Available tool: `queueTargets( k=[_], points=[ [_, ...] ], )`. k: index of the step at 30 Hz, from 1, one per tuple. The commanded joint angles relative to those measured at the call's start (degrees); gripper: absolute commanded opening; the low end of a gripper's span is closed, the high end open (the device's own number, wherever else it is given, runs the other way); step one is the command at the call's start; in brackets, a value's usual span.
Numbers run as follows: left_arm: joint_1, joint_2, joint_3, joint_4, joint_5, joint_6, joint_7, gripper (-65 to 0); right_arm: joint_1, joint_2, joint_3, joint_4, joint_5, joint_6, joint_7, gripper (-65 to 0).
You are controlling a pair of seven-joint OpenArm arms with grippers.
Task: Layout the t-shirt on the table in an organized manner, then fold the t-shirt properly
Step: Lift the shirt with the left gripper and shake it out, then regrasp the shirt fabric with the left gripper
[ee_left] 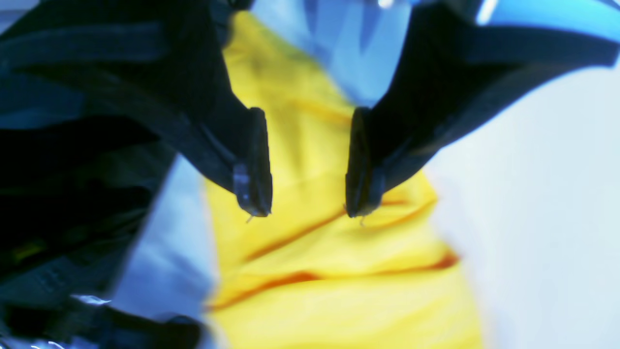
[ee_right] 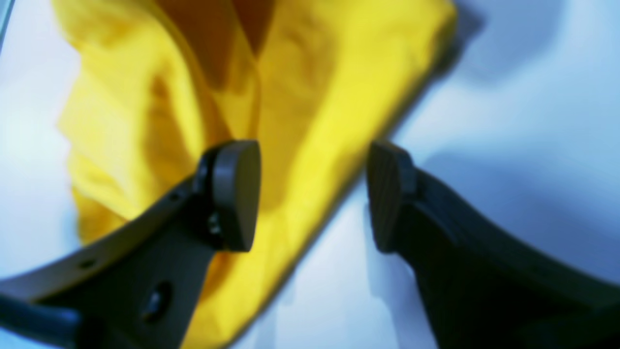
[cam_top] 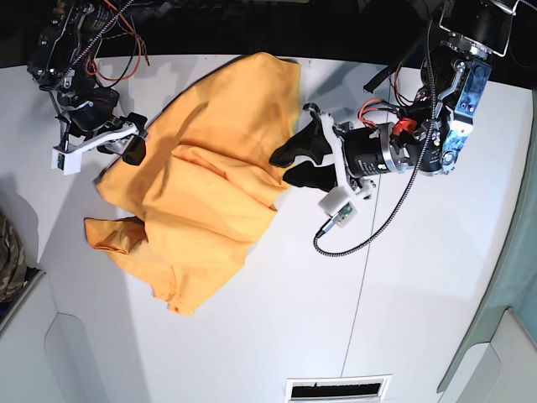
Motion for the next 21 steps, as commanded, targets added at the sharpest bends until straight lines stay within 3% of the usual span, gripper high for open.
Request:
queueTargets(
  k=[1,5,11,15,16,17,19,21],
  points=[
    [-2.1,-0.1,-0.3,-0.7,0.0,0.3,-2.8,-36.4,0.4,0.4,0.1,0.5,-0.2,-0.3,2.3,-30.7],
    [-5.3,2.1,-0.2,-7.9,5.3,3.8,-4.8,-36.4,0.7,1.6,0.1,-3.2,-1.3,-1.3,5.5,-30.7],
    [-8.6,4.3,2.3,-17.2,7.1,3.7,-6.5,-36.4,3.8,2.5,0.0,-12.0,-1.3,-1.1,8.5,-30.7],
    [-8.9,5.8,5.2,-20.7,10.1,3.8,-10.0,-37.3,7.8,2.6,-0.1,-17.4,-1.2,2.2,9.1,-31.0],
    [-8.9,6.3,5.9,-21.3,10.3,3.8,-10.1,-41.2,8.7,2.6,-0.2,-18.5,-1.2,2.5,9.1,-31.6],
    [-8.9,6.5,6.6,-21.6,10.4,3.8,-10.1,-48.7,9.6,2.6,-0.4,-19.5,-1.3,2.6,9.1,-35.8],
    [-9.0,6.6,7.3,-21.7,11.2,3.8,-10.1,-65.0,11.3,2.6,-0.9,-20.7,-2.1,3.0,9.1,-50.4],
    [-9.6,6.5,7.0,-21.6,11.3,4.0,-10.0,-65.0,12.5,2.8,-1.2,-20.7,-3.1,3.3,9.1,-65.0]
  ],
)
